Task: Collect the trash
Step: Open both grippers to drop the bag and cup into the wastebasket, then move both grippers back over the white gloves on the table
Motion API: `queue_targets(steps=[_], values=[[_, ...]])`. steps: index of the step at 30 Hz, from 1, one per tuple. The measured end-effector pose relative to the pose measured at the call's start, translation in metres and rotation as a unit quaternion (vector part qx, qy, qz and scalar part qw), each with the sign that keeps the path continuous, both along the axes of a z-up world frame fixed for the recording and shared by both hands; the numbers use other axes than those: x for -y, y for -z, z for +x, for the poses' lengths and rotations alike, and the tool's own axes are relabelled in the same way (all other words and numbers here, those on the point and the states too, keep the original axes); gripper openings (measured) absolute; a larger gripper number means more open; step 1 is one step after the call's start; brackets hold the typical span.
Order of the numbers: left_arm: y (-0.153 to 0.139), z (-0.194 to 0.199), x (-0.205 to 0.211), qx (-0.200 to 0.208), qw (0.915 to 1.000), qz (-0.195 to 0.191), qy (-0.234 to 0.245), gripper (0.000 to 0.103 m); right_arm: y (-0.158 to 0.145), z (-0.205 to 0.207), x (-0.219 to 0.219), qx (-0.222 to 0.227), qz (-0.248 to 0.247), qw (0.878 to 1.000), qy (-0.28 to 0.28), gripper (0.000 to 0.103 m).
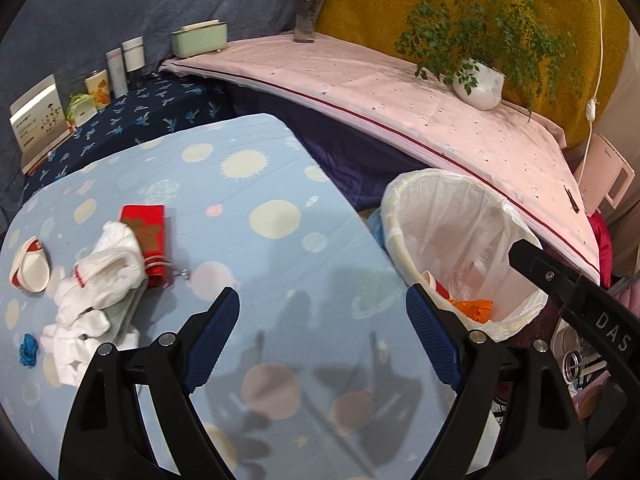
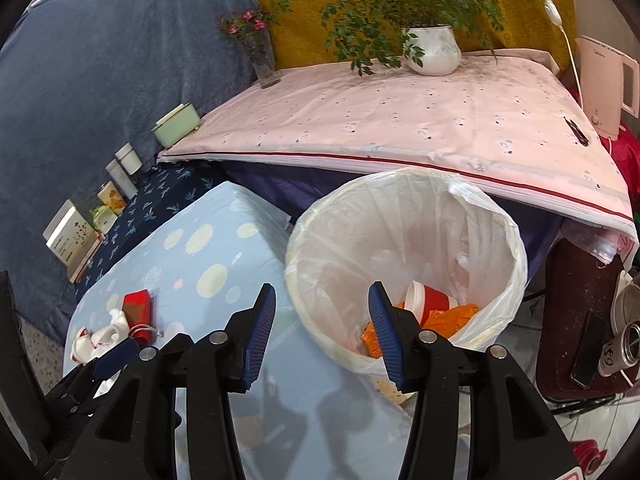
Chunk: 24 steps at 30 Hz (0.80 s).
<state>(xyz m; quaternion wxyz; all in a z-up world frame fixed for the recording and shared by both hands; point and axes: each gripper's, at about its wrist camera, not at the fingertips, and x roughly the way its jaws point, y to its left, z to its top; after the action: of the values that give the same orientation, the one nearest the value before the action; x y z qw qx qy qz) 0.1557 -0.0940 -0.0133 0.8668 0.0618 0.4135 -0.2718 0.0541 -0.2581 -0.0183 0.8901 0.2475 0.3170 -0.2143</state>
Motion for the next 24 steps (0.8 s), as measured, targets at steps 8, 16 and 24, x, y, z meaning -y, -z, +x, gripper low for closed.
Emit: queue_targets(steps=[8, 16, 24], values=[[-0.002, 0.006, -0.045, -0.004, 0.9991, -0.005, -0.043, 0.081, -0.01, 0.011, -0.033, 0.003, -0.011, 0.999, -0.033, 0.048], [-0.002, 0.008, -0.093, -0.005, 0.9959, -0.009, -0.09, 0.086, -0.018, 0.022, -0.071, 0.002, -0.021, 0.997, -0.068, 0.049], [0.0, 0.011, -0.139, -0.011, 0.9916, -0.014, -0.128, 0.087, -0.024, 0.033, -0.109, 0.0, -0.035, 0.994, -0.105, 0.049]])
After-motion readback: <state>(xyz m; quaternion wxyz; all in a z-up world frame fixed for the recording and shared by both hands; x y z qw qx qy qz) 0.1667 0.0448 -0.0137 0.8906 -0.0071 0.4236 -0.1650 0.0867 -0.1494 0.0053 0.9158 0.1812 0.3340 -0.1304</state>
